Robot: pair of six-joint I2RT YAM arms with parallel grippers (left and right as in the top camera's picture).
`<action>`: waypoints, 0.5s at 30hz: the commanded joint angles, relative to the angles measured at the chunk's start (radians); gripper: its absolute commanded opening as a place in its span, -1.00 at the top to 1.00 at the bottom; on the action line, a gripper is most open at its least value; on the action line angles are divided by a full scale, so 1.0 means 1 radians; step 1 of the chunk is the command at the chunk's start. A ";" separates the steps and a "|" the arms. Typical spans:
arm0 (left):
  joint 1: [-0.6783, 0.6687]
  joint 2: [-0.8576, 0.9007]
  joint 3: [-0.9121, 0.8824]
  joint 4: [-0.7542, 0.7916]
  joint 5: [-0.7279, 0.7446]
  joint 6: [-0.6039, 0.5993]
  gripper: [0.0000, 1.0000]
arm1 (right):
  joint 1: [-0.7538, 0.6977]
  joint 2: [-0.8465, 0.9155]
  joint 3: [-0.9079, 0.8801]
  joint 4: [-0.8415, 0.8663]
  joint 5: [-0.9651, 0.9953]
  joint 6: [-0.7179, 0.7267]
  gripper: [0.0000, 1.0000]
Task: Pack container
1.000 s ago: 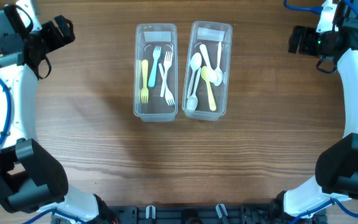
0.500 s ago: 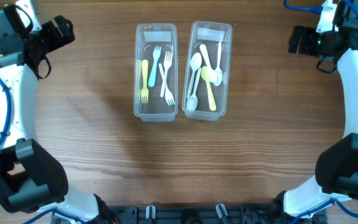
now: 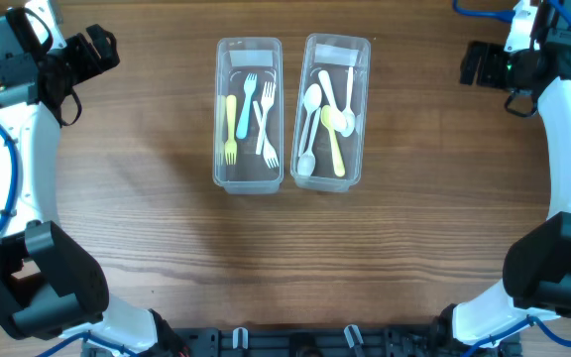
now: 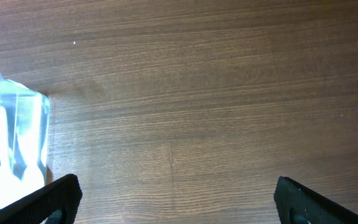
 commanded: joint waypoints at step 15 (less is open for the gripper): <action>0.005 -0.020 0.015 0.002 -0.002 -0.006 -0.99 | 0.003 -0.187 0.013 0.110 -0.131 -0.016 -1.00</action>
